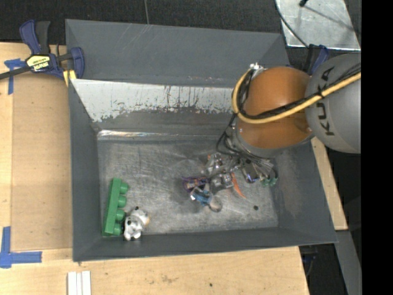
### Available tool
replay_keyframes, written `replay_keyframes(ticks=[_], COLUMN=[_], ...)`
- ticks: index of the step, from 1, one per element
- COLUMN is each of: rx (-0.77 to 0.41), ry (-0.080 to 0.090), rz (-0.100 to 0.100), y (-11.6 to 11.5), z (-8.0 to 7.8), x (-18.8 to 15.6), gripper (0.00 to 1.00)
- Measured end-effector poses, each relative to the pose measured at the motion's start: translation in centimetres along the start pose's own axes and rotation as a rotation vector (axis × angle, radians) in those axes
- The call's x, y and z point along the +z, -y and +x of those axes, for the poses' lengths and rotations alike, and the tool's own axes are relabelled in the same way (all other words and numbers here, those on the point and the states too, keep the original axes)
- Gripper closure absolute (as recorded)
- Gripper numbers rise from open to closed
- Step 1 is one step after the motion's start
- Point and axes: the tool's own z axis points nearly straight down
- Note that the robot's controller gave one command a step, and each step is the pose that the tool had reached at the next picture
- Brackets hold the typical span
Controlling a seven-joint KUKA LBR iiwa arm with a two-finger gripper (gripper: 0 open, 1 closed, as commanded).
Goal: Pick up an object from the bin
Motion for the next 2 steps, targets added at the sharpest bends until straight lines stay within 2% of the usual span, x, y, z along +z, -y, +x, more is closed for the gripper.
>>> replay_keyframes(ticks=[1,2], rx=[0.021,0.017], ry=[0.011,0.023], rz=[0.007,0.006], y=[0.0,-0.6], z=[-1.6,-2.4], x=[-6.6,-8.5], gripper=[1.00,1.00])
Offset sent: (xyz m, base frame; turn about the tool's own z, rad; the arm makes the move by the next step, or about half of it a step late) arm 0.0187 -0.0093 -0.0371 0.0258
